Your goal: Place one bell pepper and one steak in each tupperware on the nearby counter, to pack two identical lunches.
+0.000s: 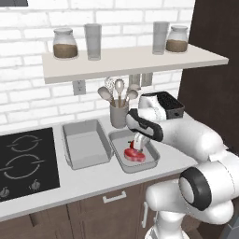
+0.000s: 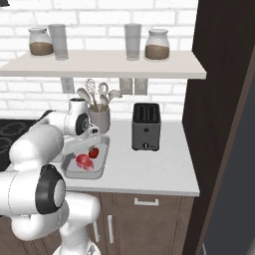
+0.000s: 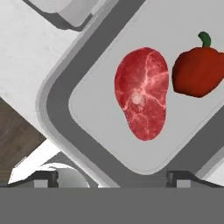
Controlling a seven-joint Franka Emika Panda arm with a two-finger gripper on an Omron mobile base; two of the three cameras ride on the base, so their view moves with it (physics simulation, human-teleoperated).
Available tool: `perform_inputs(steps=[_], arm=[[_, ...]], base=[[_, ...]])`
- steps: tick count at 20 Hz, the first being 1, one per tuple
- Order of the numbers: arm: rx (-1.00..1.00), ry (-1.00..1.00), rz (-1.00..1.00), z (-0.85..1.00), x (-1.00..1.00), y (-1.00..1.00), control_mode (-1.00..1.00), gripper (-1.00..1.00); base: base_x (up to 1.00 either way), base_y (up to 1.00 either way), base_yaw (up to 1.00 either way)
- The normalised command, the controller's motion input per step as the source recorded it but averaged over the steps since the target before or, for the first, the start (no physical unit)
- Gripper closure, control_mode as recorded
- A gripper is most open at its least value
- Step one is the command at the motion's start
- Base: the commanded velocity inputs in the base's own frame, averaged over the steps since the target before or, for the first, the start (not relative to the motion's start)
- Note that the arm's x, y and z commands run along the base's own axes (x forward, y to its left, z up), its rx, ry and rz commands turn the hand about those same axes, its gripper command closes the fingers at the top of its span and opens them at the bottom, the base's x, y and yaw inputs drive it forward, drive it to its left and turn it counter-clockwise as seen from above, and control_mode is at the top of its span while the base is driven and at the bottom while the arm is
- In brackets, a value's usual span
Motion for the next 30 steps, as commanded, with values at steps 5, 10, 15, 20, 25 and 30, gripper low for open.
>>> perform_inputs(steps=[5, 10, 15, 20, 25, 30], arm=[[0.06, -0.14, -0.47, 0.29, -0.87, -0.11, -1.00, -1.00], [0.01, -0.05, -0.27, 0.86, -0.61, -0.13, -1.00, -1.00], [-0.01, -0.06, -0.14, 0.97, -0.68, -0.14, -1.00, -1.00], [-0.01, -0.21, -0.12, 0.73, -0.73, -0.01, -1.00, -1.00], [0.00, -0.18, -0.04, 0.28, -0.72, 0.00, -1.00, -1.00], [0.00, -0.18, 0.00, 0.01, -0.72, 0.00, -1.00, -1.00]], base=[[0.00, 0.00, 0.00], [0.00, 0.00, 0.00], [0.00, 0.00, 0.00], [0.00, 0.00, 0.00], [0.00, 0.00, 0.00], [0.00, 0.00, 0.00]])
